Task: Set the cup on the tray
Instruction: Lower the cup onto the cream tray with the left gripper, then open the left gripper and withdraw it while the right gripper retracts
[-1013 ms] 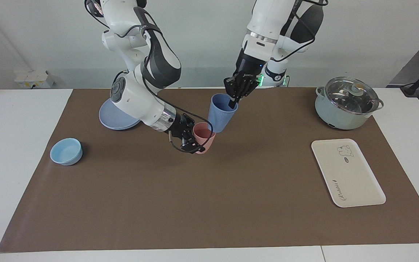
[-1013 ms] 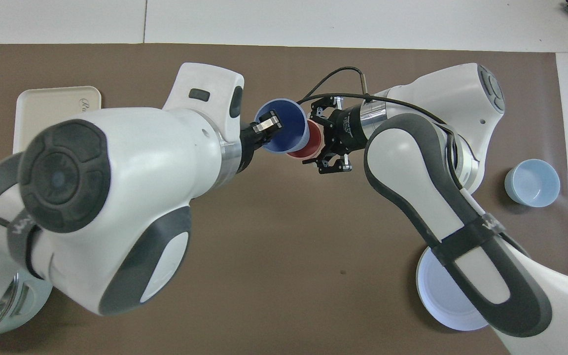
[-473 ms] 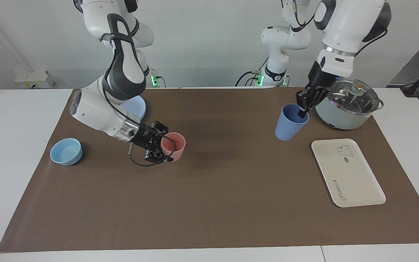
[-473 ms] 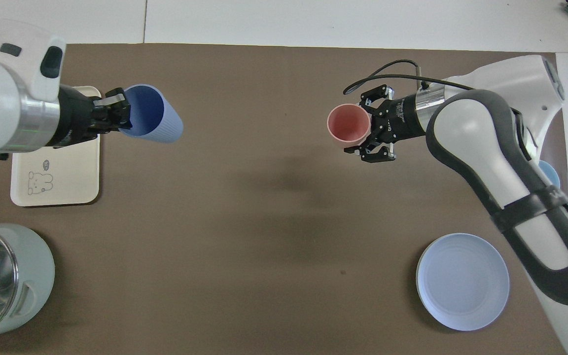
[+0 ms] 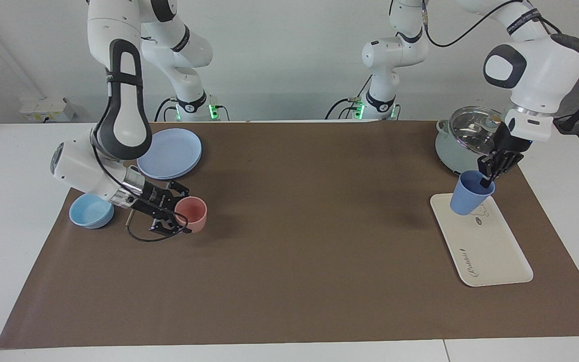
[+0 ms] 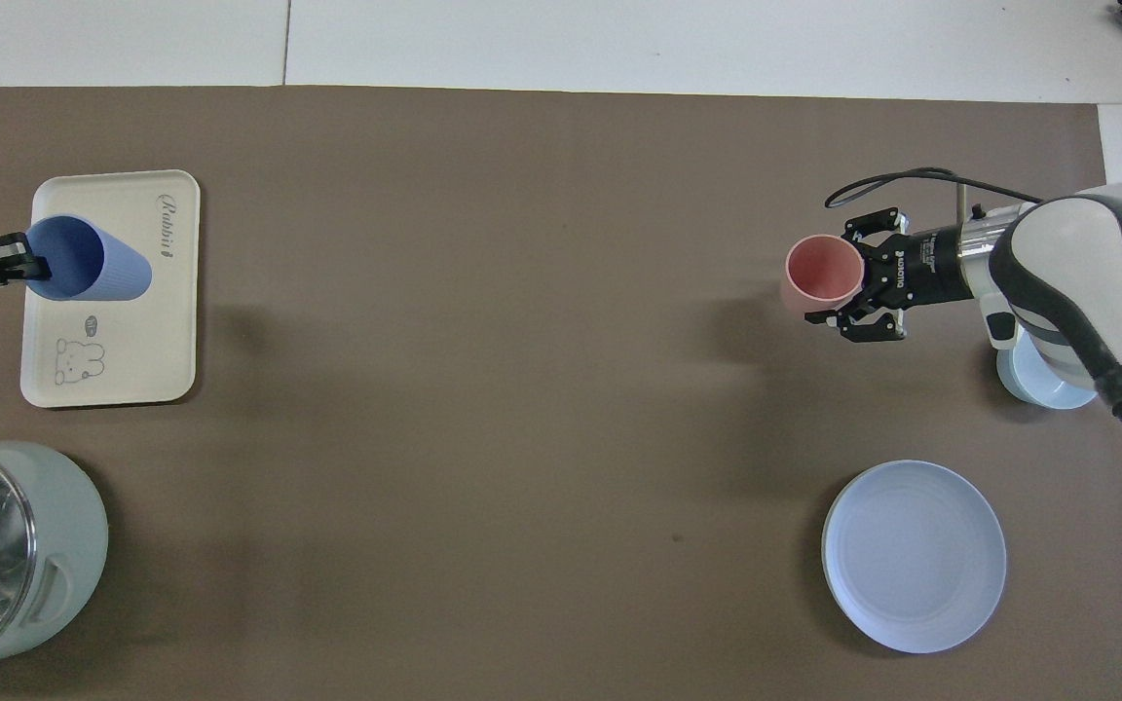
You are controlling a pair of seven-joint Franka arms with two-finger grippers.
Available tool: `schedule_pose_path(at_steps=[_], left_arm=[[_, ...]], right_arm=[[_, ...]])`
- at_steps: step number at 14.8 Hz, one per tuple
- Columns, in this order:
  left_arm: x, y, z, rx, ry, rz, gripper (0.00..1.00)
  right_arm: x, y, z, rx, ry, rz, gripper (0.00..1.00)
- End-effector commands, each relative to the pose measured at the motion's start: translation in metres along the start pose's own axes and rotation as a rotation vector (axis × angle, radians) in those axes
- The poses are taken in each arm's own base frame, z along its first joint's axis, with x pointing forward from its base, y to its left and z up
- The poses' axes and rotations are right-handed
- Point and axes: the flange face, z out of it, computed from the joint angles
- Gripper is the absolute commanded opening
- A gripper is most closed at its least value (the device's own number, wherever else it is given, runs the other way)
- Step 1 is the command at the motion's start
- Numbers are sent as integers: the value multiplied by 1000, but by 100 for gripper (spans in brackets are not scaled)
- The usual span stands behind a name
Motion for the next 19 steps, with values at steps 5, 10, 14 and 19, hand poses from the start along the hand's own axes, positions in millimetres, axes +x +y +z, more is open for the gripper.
schedule_pose_path(at_steps=[5, 10, 14, 19], left_arm=[[12, -64, 73, -87, 37, 32, 0], [12, -80, 99, -139, 58, 75, 0], [12, -79, 100, -136, 65, 128, 96], [19, -74, 82, -147, 74, 132, 100]], right_arm=[[73, -5, -4, 14, -50, -44, 0], [78, 3, -1, -3, -85, -80, 0], [79, 9, 4, 10, -129, -103, 0], [82, 13, 7, 42, -126, -124, 90]])
